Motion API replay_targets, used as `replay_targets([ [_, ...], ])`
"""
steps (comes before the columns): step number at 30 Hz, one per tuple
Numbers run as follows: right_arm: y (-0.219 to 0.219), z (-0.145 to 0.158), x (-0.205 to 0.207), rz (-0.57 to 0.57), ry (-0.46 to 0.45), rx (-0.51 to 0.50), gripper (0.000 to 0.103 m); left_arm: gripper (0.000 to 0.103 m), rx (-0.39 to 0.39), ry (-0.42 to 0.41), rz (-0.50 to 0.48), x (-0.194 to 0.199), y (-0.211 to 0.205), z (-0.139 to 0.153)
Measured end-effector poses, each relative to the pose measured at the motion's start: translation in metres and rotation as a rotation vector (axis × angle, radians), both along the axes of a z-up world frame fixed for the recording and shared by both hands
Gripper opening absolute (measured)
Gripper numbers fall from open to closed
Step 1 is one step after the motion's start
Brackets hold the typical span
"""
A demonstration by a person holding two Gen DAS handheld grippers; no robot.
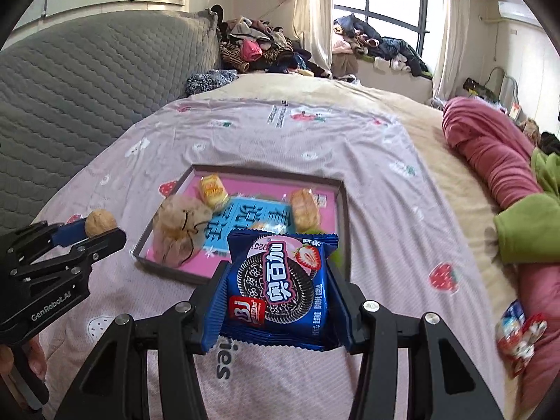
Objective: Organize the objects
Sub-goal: 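Carry the walnut with the left gripper while the right carries the cookie pack over the tray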
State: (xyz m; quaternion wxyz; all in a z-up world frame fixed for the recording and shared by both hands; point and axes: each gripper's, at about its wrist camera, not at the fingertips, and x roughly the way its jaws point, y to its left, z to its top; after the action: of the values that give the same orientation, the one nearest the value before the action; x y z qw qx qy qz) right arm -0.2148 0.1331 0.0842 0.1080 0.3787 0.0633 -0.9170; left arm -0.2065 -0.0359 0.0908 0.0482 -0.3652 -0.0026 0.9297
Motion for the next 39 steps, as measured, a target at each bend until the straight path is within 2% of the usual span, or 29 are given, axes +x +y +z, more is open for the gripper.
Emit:
replay_targets([
  [9, 0.005, 0.035, -0.02, 0.01, 0.054, 0.013, 0.052, 0.037, 0.0, 0.028, -0.011, -0.038, 0.017, 0.034],
  [21, 0.017, 0.071, -0.06, 0.013, 0.131, -0.033, 0.052, 0.037, 0.005, 0.083, 0.002, -0.096, 0.026, 0.068],
  [25, 0.02, 0.064, -0.068, 0.016, 0.148, -0.062, 0.052, 0.037, 0.058, 0.064, -0.015, -0.117, 0.031, 0.053],
  [34, 0.024, 0.009, -0.086, -0.001, 0.117, -0.077, 0.052, 0.037, 0.018, 0.033, -0.02, -0.139, 0.045, -0.016],
  [39, 0.029, -0.021, -0.093, -0.016, 0.096, -0.098, 0.052, 0.037, 0.04, 0.022, -0.01, -0.145, 0.038, -0.043],
])
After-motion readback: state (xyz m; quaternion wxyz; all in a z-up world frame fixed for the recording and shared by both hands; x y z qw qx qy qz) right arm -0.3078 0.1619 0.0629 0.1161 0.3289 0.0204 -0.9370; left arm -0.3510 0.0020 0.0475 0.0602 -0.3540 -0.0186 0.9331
